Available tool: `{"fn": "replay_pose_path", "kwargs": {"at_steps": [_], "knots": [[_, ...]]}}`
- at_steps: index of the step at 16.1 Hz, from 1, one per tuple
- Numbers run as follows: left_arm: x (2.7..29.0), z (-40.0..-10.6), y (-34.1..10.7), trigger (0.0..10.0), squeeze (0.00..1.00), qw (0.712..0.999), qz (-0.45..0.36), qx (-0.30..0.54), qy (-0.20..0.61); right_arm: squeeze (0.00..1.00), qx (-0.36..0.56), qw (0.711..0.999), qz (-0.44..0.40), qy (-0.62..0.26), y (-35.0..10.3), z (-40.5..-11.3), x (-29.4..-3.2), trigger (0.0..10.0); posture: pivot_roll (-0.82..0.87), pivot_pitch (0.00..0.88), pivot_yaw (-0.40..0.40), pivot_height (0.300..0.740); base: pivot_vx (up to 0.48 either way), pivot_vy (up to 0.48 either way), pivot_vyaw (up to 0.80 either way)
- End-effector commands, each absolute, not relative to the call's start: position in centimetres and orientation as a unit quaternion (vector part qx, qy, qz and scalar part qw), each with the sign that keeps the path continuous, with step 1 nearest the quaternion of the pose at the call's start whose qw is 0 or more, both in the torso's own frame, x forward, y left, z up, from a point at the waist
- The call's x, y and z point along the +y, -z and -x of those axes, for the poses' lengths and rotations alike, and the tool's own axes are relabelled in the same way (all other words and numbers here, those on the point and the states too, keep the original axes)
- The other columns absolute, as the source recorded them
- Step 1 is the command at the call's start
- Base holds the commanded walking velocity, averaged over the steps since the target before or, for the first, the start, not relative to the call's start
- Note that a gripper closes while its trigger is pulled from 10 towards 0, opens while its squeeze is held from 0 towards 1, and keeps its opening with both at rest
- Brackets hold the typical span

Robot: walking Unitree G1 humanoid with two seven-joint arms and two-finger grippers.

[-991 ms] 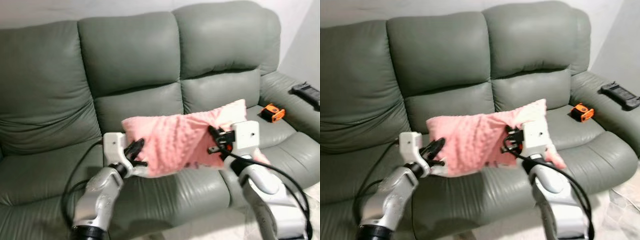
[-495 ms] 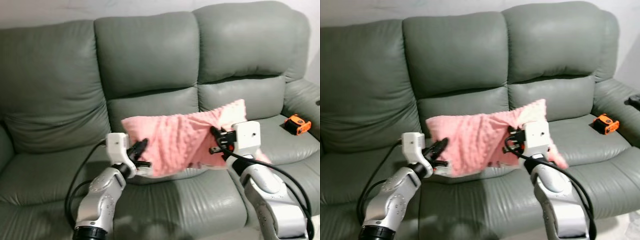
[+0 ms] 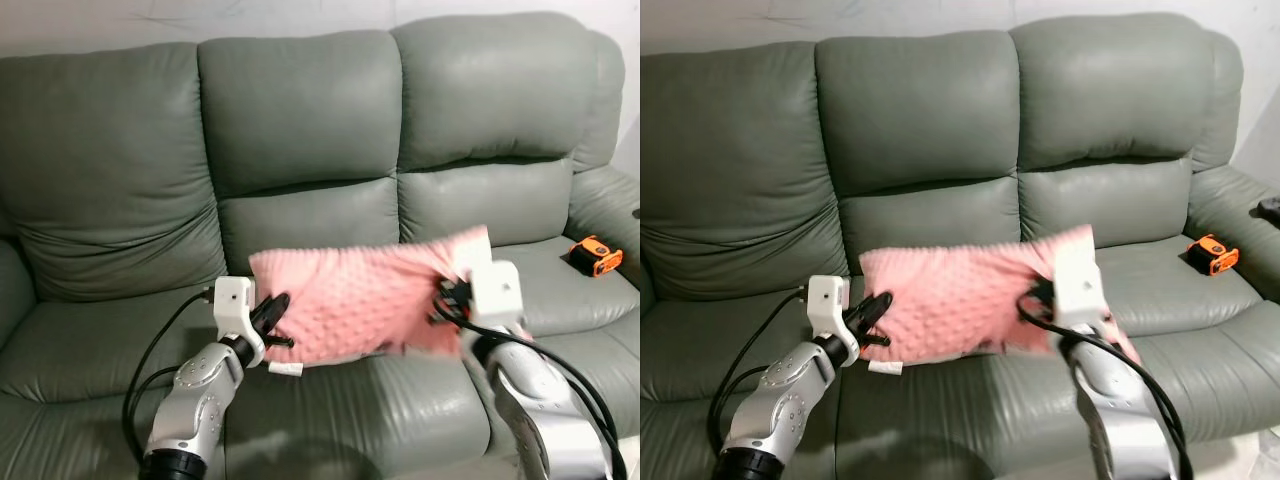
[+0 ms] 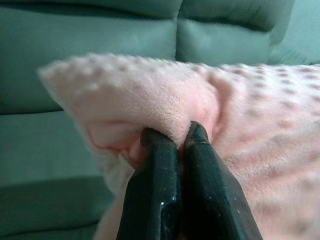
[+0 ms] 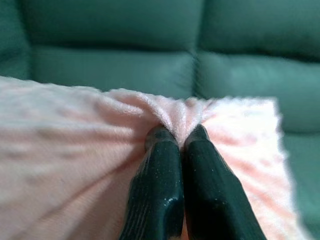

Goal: Move the pillow to the sofa

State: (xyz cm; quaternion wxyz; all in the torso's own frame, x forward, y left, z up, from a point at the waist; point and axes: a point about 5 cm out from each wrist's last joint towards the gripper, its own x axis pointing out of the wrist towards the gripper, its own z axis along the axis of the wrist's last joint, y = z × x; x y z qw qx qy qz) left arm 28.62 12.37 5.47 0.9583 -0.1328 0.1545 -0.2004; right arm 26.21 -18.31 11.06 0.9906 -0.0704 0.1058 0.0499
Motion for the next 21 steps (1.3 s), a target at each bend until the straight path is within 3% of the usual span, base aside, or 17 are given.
{"fn": "replay_pose_path", "kwargs": {"at_steps": [1, 4, 8, 9, 14, 18, 21], "knots": [[12.6, -29.1, -6.1, 10.0, 0.0, 0.962, 0.116, 0.137, 0.204, 0.0, 0.089, 0.992, 0.079, -0.035, -11.6, -26.3, -18.7, 10.0, -0.25, 0.024, 0.046, 0.74, 0.0, 0.0, 0.0], [13.5, -29.9, -4.4, 10.0, 0.0, 0.964, 0.065, 0.167, 0.194, 0.0, 0.117, 0.989, 0.091, 0.005, -10.3, -26.5, -21.0, 10.0, -0.25, 0.069, 0.065, 0.74, 0.0, 0.0, 0.0], [14.5, -31.2, -3.4, 10.0, 0.0, 0.977, 0.076, 0.174, 0.098, 0.0, 0.128, 0.986, 0.096, 0.041, -9.8, -28.1, -23.2, 10.0, -0.25, 0.144, 0.081, 0.74, 0.0, 0.0, 0.0], [14.3, -31.4, -3.4, 10.0, 0.0, 0.978, 0.078, 0.172, 0.088, 0.0, 0.122, 0.987, 0.093, 0.04, -10.1, -28.5, -23.4, 10.0, -0.25, 0.207, 0.092, 0.74, 0.0, 0.0, 0.0], [15.0, -33.1, -4.2, 10.0, 0.0, 0.984, 0.068, 0.16, 0.022, 0.0, 0.097, 0.992, 0.085, -0.001, -11.0, -31.0, -22.5, 10.0, -0.22, 0.328, 0.089, 0.74, 0.0, 0.0, 0.0], [16.9, -33.1, -4.1, 10.0, 0.0, 0.983, 0.073, 0.163, -0.035, 0.0, 0.075, 0.992, 0.103, -0.02, -11.7, -31.9, -22.2, 10.0, -0.2, 0.374, 0.082, 0.74, 0.0, 0.0, 0.0], [16.6, -33.5, -4.6, 10.0, 0.0, 0.983, 0.095, 0.151, -0.045, 0.0, 0.048, 0.994, 0.091, -0.026, -12.4, -33.4, -21.5, 10.0, -0.18, 0.387, 0.085, 0.74, 0.0, 0.0, 0.0]]}}
